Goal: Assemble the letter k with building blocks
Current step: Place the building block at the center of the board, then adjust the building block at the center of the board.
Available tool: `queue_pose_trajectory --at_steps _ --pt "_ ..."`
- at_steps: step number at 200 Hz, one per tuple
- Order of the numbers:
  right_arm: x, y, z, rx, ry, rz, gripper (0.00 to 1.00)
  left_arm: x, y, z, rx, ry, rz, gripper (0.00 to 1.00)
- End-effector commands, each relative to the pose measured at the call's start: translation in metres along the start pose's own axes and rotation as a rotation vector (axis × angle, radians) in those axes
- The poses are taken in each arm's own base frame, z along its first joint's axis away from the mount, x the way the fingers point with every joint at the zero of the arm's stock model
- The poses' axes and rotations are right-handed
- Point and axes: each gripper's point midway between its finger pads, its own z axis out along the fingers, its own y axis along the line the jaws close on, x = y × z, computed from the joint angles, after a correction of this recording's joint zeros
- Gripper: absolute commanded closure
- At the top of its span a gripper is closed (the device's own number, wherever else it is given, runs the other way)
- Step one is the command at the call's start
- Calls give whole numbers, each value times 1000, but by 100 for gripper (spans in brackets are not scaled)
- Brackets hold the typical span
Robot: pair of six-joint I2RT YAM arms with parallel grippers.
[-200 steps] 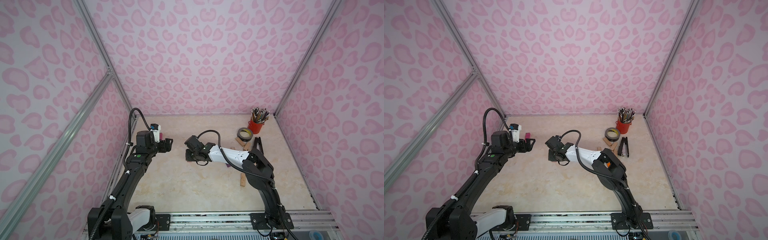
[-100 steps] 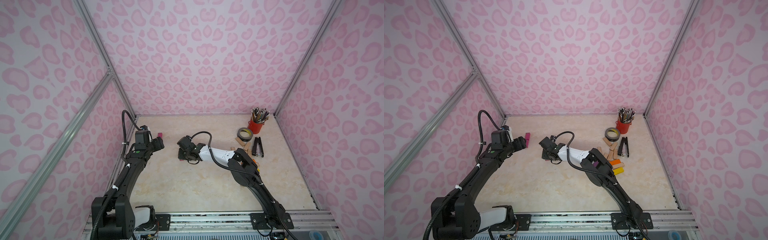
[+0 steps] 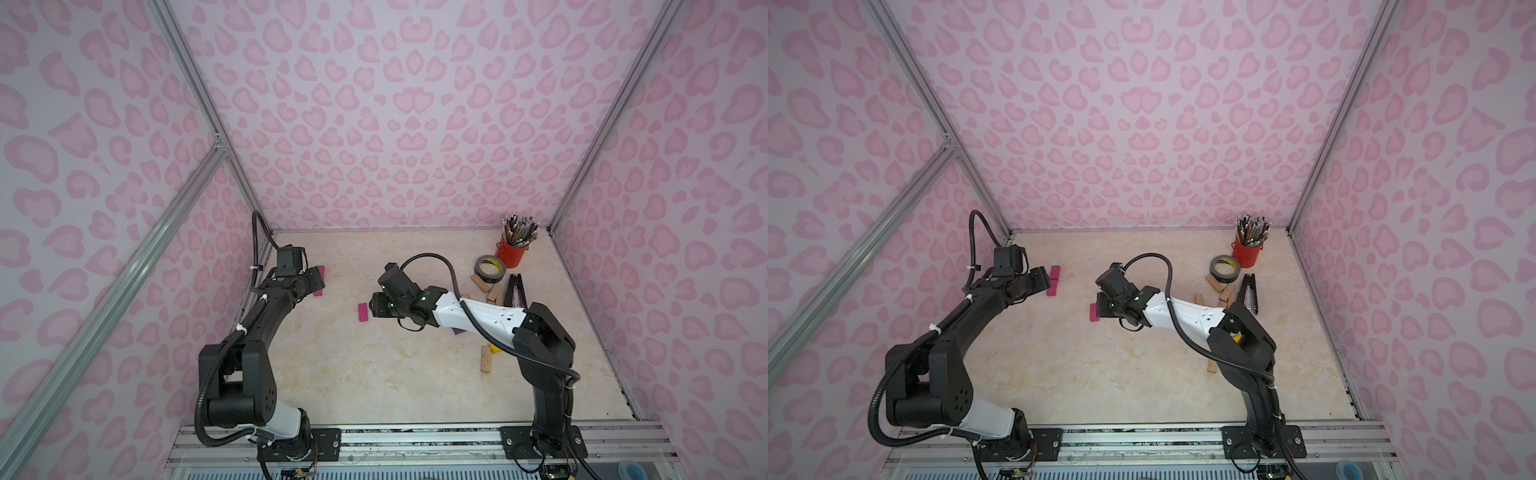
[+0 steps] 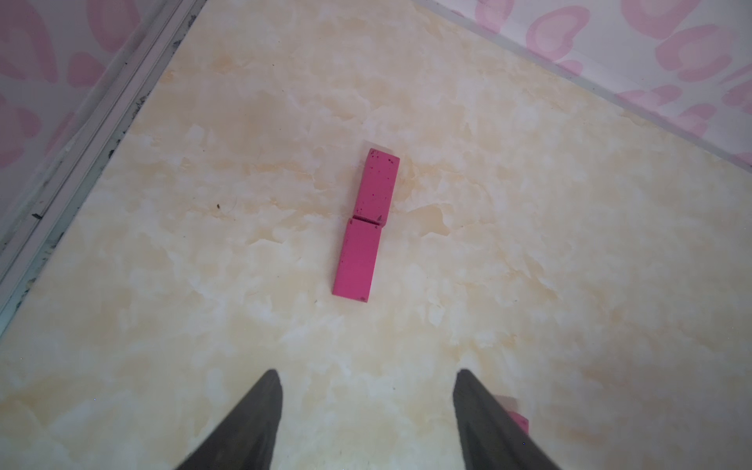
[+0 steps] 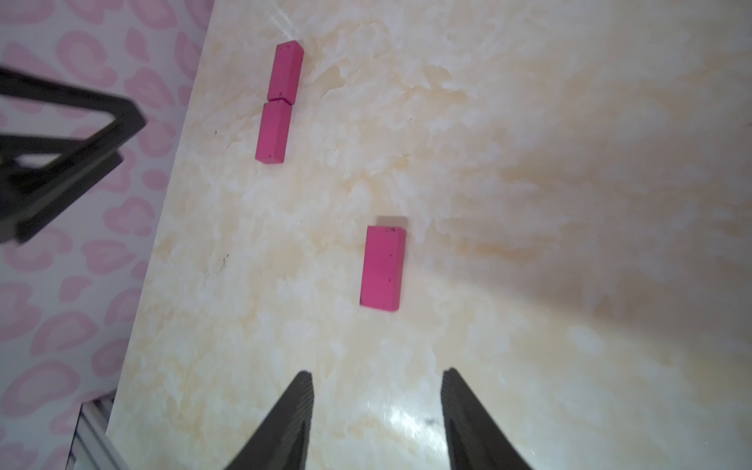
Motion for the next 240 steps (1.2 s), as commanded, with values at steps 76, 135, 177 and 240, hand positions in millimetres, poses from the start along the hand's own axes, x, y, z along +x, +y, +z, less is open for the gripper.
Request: queue_pose_trajectory --at_steps 76,135,177,240 --pt "-2 -15 -118 -104 -245 -257 9 8 8 99 -52 232 77 36" --pt "-2 -15 -107 -100 -223 -262 4 13 4 126 -26 273 102 37" --pt "-1 -18 -101 -92 -211 -256 4 14 1 132 -8 288 110 43" --pt "-2 -25 -93 -75 -196 -228 4 14 -4 133 17 292 111 49"
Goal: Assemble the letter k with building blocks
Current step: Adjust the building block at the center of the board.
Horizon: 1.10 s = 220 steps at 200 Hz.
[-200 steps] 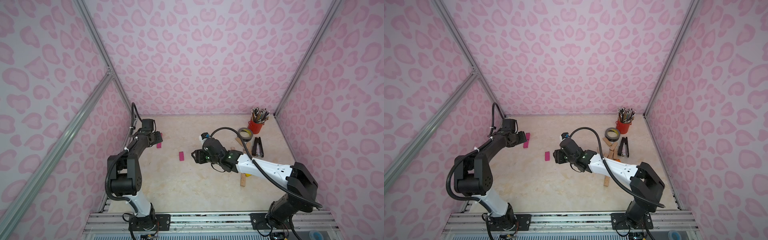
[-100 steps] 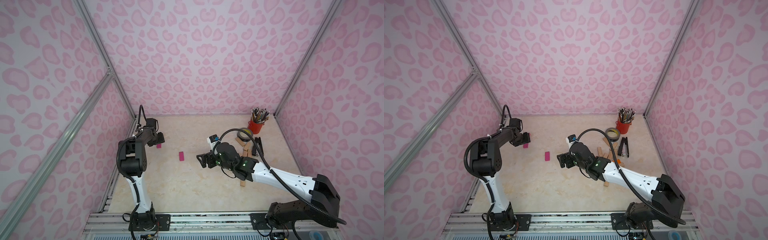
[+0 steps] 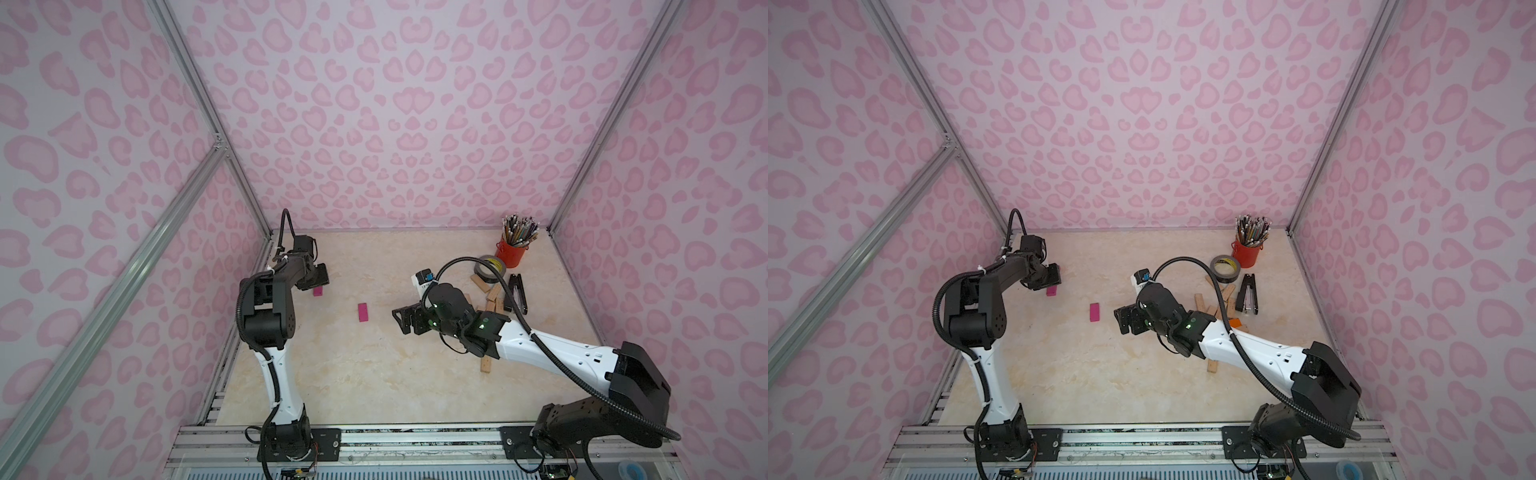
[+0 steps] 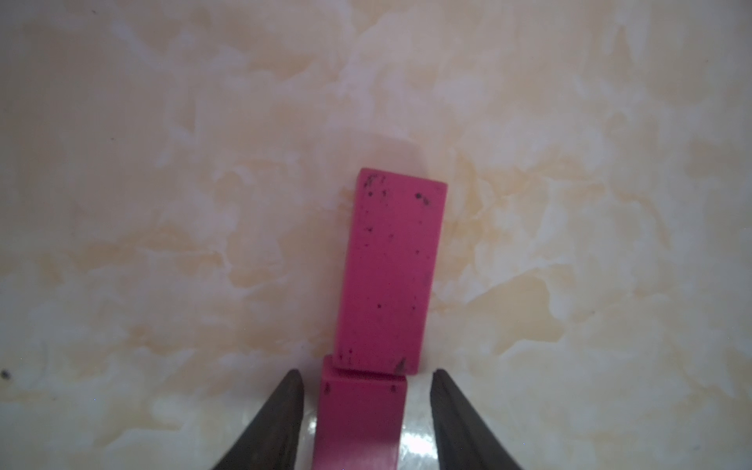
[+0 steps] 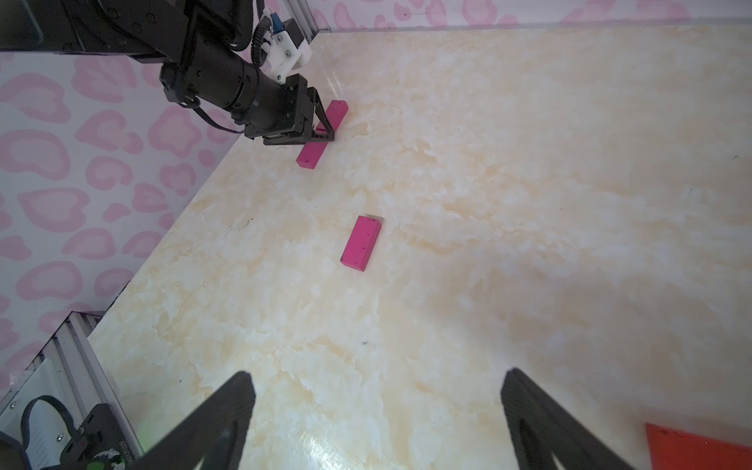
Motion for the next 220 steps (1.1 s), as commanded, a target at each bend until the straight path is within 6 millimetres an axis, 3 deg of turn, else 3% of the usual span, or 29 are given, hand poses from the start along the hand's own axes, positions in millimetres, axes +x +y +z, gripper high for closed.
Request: queue_pose_trajectory --at_steps 1,77,124,149,220 --pt "-2 1 4 -8 -4 12 4 3 -3 1 16 20 8 49" --pt "0 -4 8 -2 8 34 3 2 -3 0 16 24 10 56" --pt "3 -5 11 -4 18 50 3 2 1 1 -9 24 4 46" --pt "2 -5 10 -5 19 54 3 3 5 1 -29 28 8 45" --pt "1 -8 10 -14 17 81 3 5 7 7 -41 40 14 57"
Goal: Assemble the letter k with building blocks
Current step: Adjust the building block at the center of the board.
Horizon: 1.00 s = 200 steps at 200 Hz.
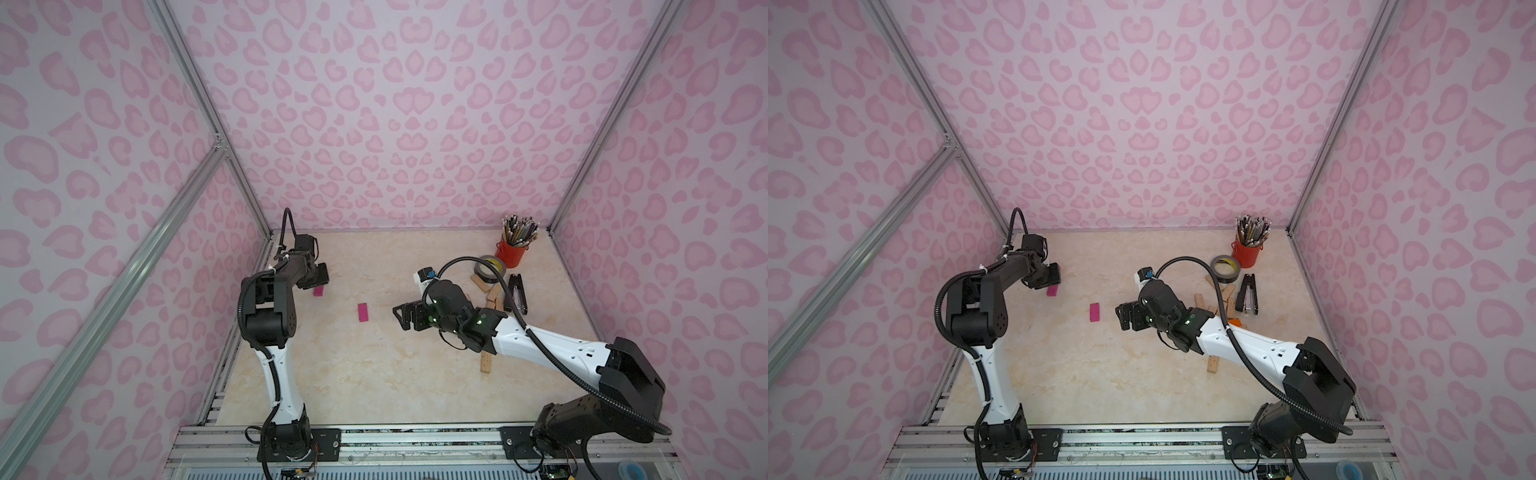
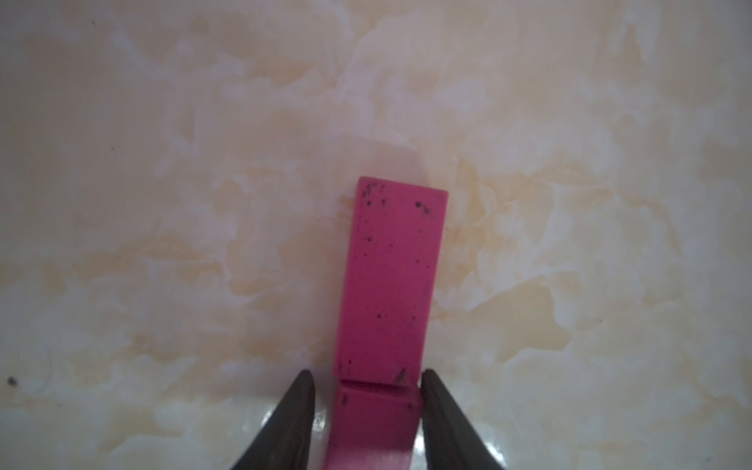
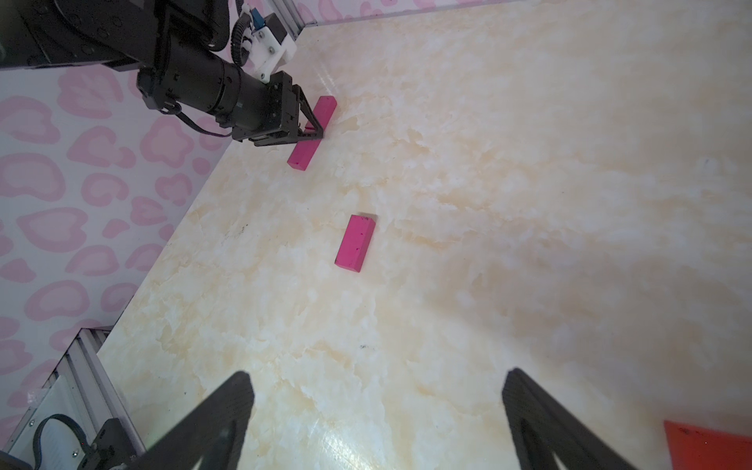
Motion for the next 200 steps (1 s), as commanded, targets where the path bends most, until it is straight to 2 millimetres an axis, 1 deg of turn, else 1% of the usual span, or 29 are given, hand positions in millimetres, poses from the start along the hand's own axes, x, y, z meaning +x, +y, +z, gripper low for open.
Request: queue_pose_trajectory --at_steps 1,10,24,109,121,136,159,184,200 --pt "0 1 1 -12 -2 7 3 7 3 4 -12 31 9 57" --pt "0 1 1 -12 -1 9 3 7 3 5 -11 32 9 60" --pt "0 0 1 -10 -2 10 3 6 1 4 -5 30 12 61" --pt "1 0 4 -15 4 21 3 6 -1 4 10 39 17 59" --pt "2 0 4 -15 7 23 3 7 -2 3 8 40 23 56" --pt "2 0 5 -18 10 25 3 4 -3 -4 -16 16 39 48" --pt "1 2 4 -27 8 26 3 -5 1 -10 -53 -15 55 45" --pt "0 3 4 -32 7 26 2 -9 3 -5 -70 -17 64 43" --pt "-2 5 5 -38 6 32 2 -7 2 2 -64 8 67 41"
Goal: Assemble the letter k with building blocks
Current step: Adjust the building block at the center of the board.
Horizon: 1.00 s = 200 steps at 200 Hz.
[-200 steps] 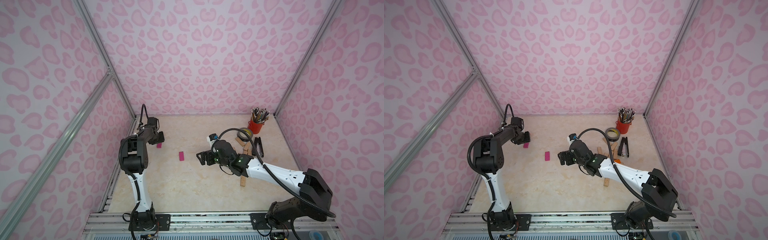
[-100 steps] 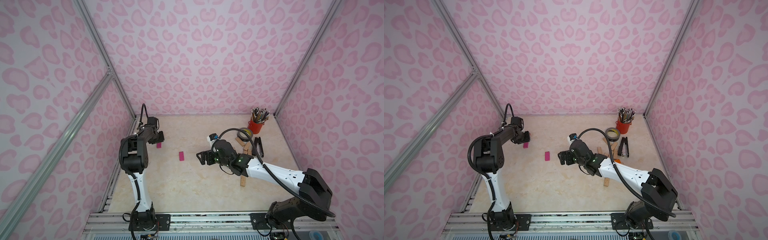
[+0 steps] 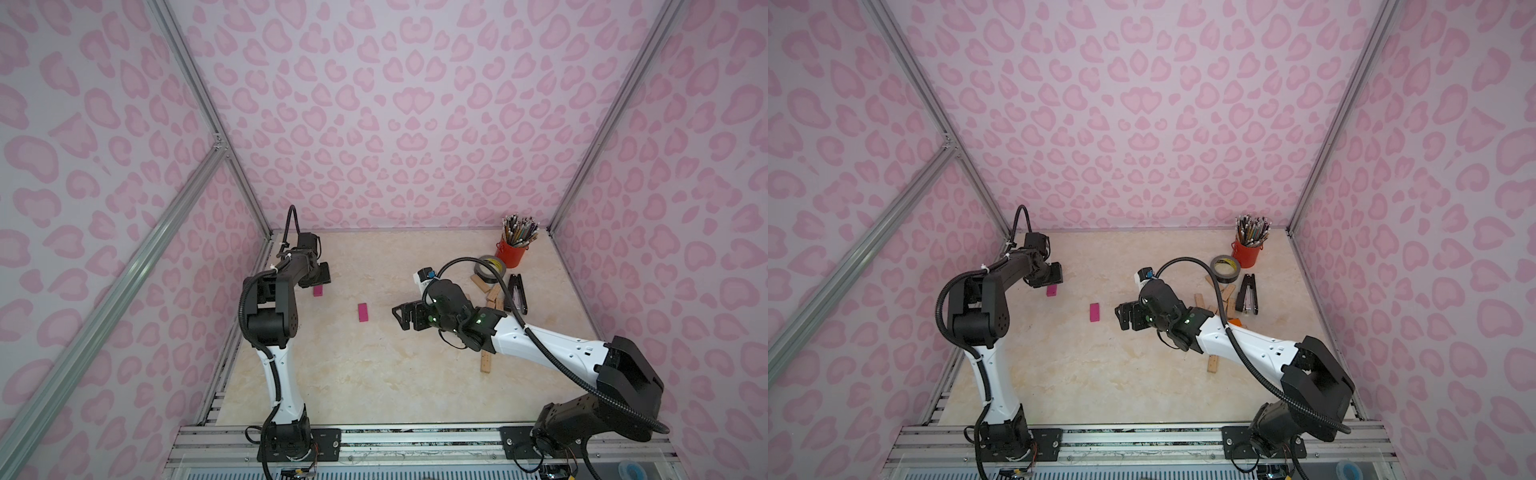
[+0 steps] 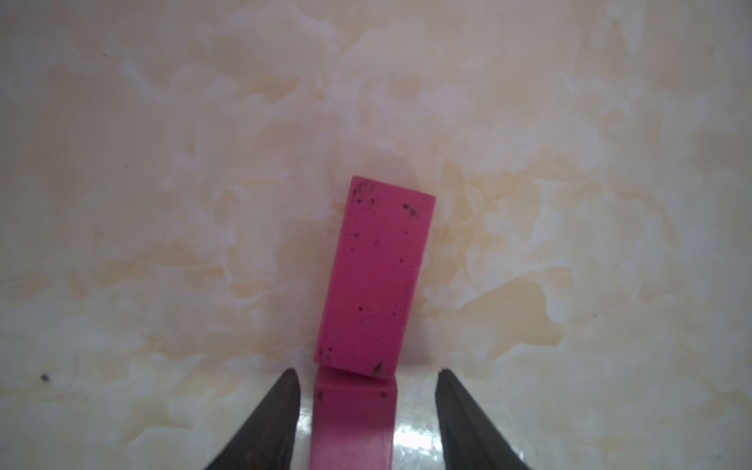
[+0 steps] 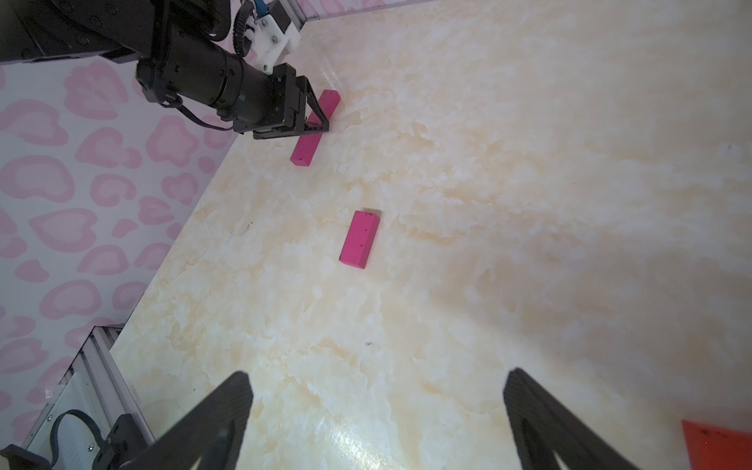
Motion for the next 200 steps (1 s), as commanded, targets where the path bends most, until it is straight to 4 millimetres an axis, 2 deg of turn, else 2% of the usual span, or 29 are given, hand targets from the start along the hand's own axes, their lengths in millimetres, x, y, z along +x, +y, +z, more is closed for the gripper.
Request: queue_pose_trajectory --at_steps 1,50,91,135,169,200 --pt "-4 4 2 -19 -11 4 2 0 3 6 -22 19 18 41" --pt "-3 4 3 -19 -8 9 2 22 -4 1 -47 61 47 38" --pt "-4 5 2 -24 -7 10 2 42 0 -9 -77 82 58 48" --pt "-1 2 0 -17 -9 15 2 37 5 -10 -102 80 67 53" --pt "1 0 -1 -11 -9 17 1 36 7 -11 -101 88 73 66" --pt "-1 2 0 -17 -9 17 1 36 7 -10 -91 98 76 67"
